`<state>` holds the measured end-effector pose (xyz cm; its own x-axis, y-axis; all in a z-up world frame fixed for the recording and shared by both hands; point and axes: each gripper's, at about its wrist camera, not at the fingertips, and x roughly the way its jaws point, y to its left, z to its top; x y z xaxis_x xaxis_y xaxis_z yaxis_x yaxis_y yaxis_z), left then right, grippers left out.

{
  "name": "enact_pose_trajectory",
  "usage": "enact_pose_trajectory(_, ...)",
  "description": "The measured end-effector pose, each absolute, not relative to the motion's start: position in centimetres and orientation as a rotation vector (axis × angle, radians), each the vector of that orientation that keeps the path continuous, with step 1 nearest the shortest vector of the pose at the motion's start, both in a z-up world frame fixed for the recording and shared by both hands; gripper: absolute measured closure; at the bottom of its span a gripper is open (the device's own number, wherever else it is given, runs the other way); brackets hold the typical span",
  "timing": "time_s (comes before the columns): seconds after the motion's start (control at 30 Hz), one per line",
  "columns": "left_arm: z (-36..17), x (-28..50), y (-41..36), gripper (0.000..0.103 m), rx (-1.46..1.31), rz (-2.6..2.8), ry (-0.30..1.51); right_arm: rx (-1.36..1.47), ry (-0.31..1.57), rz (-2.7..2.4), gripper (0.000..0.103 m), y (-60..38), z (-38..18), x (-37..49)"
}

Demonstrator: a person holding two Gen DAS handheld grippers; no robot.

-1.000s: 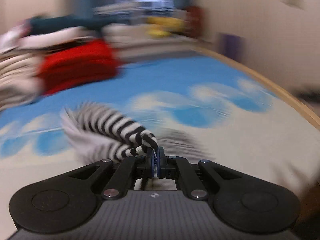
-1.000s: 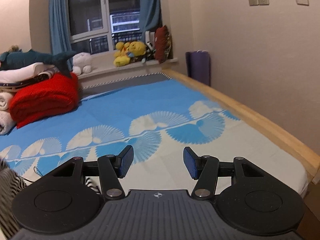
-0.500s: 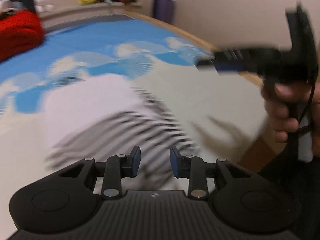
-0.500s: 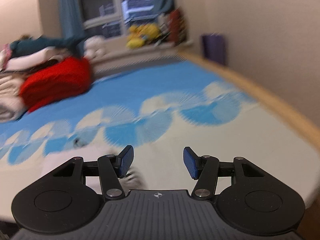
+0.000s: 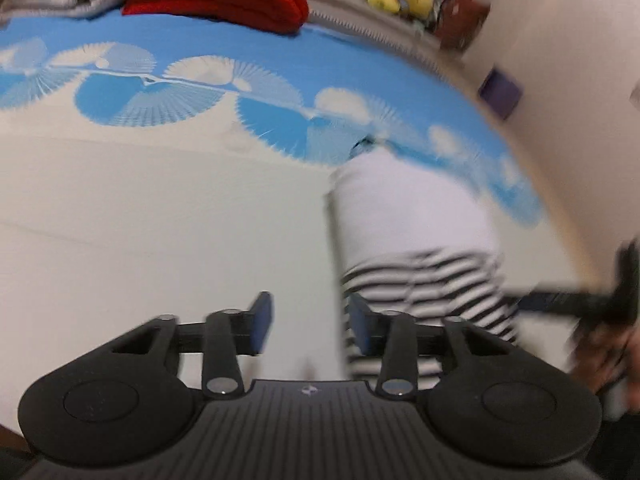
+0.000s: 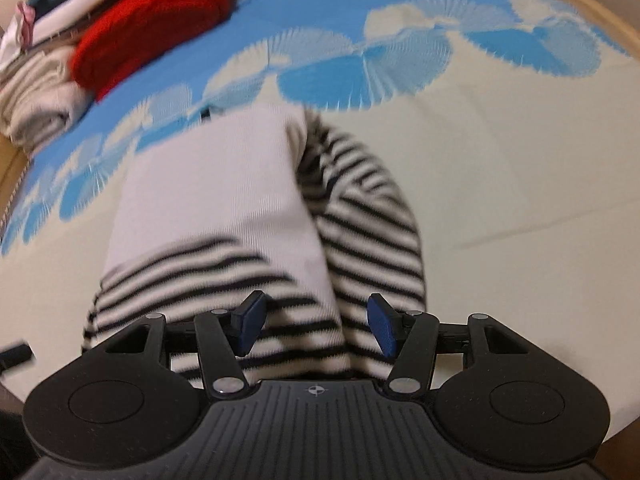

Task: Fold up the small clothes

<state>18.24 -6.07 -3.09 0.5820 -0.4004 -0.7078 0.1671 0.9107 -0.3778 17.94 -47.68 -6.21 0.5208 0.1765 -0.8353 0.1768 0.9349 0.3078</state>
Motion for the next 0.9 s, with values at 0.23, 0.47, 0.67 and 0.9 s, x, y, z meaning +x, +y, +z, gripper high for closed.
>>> enact_pose_trajectory(0.23,-4.9,20.6,-11.0,0.019,-0.318,-0.413,0.947,0.404,0.907,0.05,0.103,-47.9,-3.8,15.2)
enact_pose_trajectory(0.47,-6.4,23.7,-13.0,0.014,-0.336,-0.444,0.968,0.375,1.0,-0.086,0.103,-49.4,-4.9,14.9)
enact_pose_trajectory(0.67,-9.0,28.3,-13.1,0.014,-0.499,-0.413,1.077,0.294,1.107,-0.143,0.102,-48.1,-6.5,16.3)
enact_pose_trajectory(0.9,-12.3,31.1,-15.1,0.004,-0.533,-0.429,1.141,0.355,1.114,-0.221,0.068,-48.7,-7.8,17.0)
